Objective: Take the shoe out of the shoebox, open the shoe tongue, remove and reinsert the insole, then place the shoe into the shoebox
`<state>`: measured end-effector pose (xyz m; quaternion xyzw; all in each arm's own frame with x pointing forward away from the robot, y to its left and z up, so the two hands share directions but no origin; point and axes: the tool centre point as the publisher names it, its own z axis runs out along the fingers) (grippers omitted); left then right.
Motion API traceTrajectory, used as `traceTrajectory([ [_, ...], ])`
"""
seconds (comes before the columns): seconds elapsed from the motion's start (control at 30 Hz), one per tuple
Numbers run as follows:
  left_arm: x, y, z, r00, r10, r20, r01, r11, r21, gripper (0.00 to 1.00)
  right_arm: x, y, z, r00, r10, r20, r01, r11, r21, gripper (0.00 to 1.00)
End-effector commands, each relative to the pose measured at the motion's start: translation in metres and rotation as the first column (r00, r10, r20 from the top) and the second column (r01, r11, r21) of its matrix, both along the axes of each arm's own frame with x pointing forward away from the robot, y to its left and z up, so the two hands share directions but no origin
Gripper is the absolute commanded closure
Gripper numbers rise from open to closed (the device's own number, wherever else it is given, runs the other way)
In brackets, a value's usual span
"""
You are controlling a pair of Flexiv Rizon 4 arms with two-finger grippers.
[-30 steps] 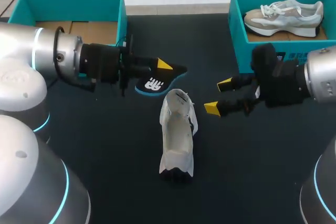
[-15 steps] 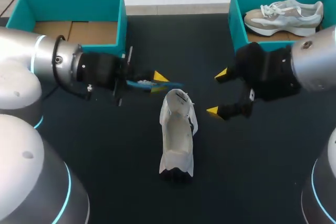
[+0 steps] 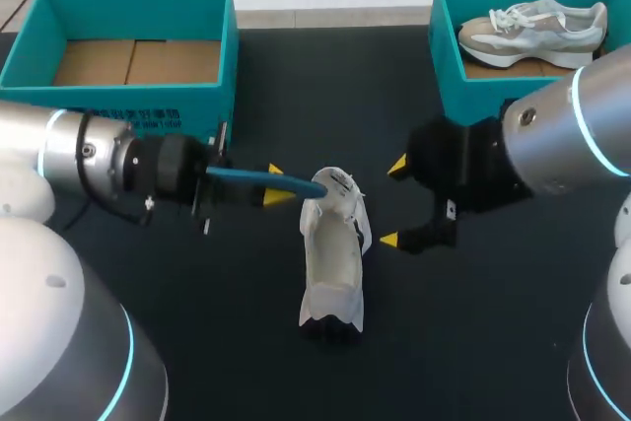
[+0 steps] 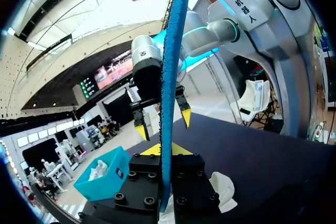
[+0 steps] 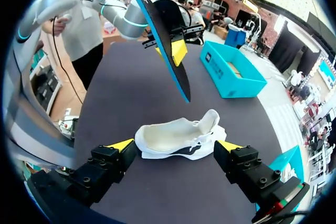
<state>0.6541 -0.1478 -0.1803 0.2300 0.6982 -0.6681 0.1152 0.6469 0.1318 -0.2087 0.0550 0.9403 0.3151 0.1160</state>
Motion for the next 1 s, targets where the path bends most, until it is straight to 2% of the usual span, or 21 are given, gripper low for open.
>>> traceTrajectory([
  [0.03,-0.014,-0.004,-0.009,0.998,0.042,-0.045,-0.043,0.999,-0.022,1.0,0.012,0.02,-0.03,1.0,0.007,-0.023,-0.008,1.0,-0.01,0.0],
  [0.5,-0.015,-0.006,-0.011,0.997,0.04,-0.06,-0.041,0.999,-0.012,1.0,0.012,0.02,-0.03,1.0,0.007,-0.023,-0.008,1.0,-0.01,0.0],
  [0.57,-0.015,-0.009,-0.013,0.998,0.034,-0.056,-0.034,0.999,-0.005,1.0,0.011,0.024,-0.038,0.999,0.032,-0.028,-0.034,0.996,-0.079,0.0],
  [0.67,-0.017,-0.018,-0.021,0.999,0.042,-0.029,-0.042,0.999,0.015,1.0,0.005,0.018,-0.05,0.997,0.079,-0.015,-0.08,0.991,-0.111,0.0],
  [0.83,-0.025,-0.024,-0.032,0.999,0.051,-0.02,-0.05,0.998,0.03,1.0,-0.002,0.006,-0.063,0.995,0.095,-0.016,-0.096,0.986,-0.137,0.0],
  [1.0,-0.028,-0.024,-0.044,0.997,0.066,-0.027,-0.064,0.997,0.047,1.0,0.004,0.002,-0.072,0.992,0.122,-0.021,-0.124,0.981,-0.148,0.0],
])
